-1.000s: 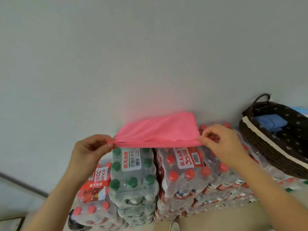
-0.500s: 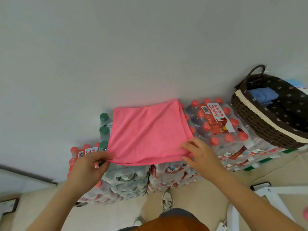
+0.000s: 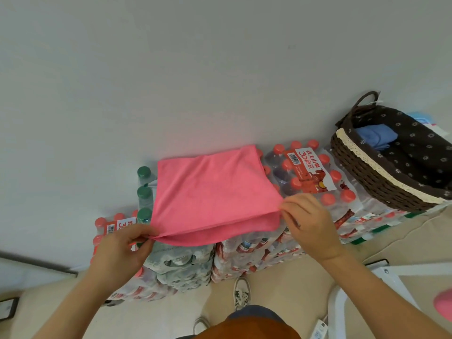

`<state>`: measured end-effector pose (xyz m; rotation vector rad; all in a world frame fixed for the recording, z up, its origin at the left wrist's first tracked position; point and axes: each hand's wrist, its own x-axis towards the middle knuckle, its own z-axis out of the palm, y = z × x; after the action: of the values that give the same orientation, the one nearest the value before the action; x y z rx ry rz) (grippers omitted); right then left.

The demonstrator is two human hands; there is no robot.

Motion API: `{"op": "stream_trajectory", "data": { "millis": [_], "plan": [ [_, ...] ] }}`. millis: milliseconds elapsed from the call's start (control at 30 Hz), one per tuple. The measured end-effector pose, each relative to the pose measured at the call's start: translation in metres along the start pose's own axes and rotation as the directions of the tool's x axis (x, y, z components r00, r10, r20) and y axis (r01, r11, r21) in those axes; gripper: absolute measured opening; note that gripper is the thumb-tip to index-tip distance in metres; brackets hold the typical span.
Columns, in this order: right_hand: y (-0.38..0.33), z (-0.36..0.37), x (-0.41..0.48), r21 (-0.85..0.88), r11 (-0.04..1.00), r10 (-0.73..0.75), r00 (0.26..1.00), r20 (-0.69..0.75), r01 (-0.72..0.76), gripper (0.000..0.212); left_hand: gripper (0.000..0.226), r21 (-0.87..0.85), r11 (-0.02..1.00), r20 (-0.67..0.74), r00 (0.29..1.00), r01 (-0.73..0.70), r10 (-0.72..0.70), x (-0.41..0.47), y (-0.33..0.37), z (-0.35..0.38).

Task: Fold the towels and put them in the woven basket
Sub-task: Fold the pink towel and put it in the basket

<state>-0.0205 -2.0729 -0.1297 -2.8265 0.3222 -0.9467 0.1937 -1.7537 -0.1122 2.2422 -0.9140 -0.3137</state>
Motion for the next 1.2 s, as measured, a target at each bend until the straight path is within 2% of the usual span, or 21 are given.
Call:
{"op": "stream_trajectory", "data": {
  "millis": [133, 200, 367, 433, 533, 600, 667, 833, 900, 1033, 1100, 1133, 1200],
  "plan": [
    [0.003, 0.017, -0.025, -0.084, 0.996, -0.003, 0.995, 0.098, 0.012, 0.018, 0.025, 0.143, 0.985, 0.028, 0.995, -0.096, 0.093, -0.001, -0.006, 0.005],
    [0.001, 0.023, -0.029, -0.094, 0.995, 0.026, 0.988, 0.149, -0.012, 0.011, 0.023, 0.177, 0.976, 0.041, 0.992, -0.128, 0.122, -0.001, -0.008, 0.006],
    [-0.006, 0.028, -0.030, -0.141, 0.986, 0.125, 0.943, 0.309, -0.084, 0.035, 0.019, 0.239, 0.955, 0.056, 0.984, -0.175, 0.166, -0.001, -0.013, 0.005],
    [-0.006, 0.031, -0.027, -0.157, 0.986, 0.097, 0.949, 0.301, -0.051, 0.033, 0.018, 0.247, 0.953, 0.063, 0.984, -0.177, 0.167, 0.000, -0.013, 0.006],
    [-0.007, 0.033, -0.024, -0.155, 0.987, -0.008, 0.971, 0.237, 0.045, 0.015, 0.013, 0.247, 0.946, 0.064, 0.978, -0.208, 0.198, 0.001, -0.014, 0.007],
    [-0.006, 0.032, -0.024, -0.134, 0.986, -0.068, 0.978, 0.197, 0.095, 0.011, 0.010, 0.234, 0.949, 0.062, 0.977, -0.211, 0.202, 0.001, -0.013, 0.005],
    [-0.005, 0.028, -0.025, -0.109, 0.986, -0.108, 0.979, 0.174, 0.128, 0.012, 0.018, 0.224, 0.958, 0.058, 0.983, -0.180, 0.171, 0.001, -0.012, 0.005],
    [0.010, 0.013, -0.032, -0.063, 0.984, -0.150, 0.971, 0.188, 0.165, 0.021, 0.034, 0.114, 0.993, -0.013, 1.000, 0.018, -0.016, -0.006, -0.007, 0.000],
    [0.011, 0.005, -0.030, -0.039, 0.988, -0.140, 0.971, 0.196, 0.150, 0.022, 0.039, 0.107, 0.994, -0.036, 0.999, 0.027, -0.024, -0.009, -0.004, -0.001],
    [0.004, -0.010, -0.019, 0.089, 0.994, 0.037, 0.970, 0.240, -0.060, 0.024, 0.034, 0.159, 0.987, -0.050, 0.998, -0.021, 0.029, -0.018, 0.002, -0.002],
    [0.001, -0.017, -0.015, 0.189, 0.963, 0.128, 0.945, 0.301, -0.190, 0.017, 0.034, 0.140, 0.990, -0.014, 1.000, 0.006, -0.004, -0.021, 0.005, -0.004],
    [-0.001, -0.021, -0.014, 0.248, 0.928, 0.180, 0.918, 0.354, -0.277, 0.017, 0.034, 0.103, 0.994, 0.026, 0.999, 0.037, -0.040, -0.023, 0.005, -0.006],
    [-0.004, -0.029, -0.008, 0.333, 0.803, 0.299, 0.817, 0.492, -0.494, 0.026, 0.033, -0.018, 0.990, 0.153, 0.979, 0.136, -0.132, -0.021, 0.003, -0.011]
  ]
}}
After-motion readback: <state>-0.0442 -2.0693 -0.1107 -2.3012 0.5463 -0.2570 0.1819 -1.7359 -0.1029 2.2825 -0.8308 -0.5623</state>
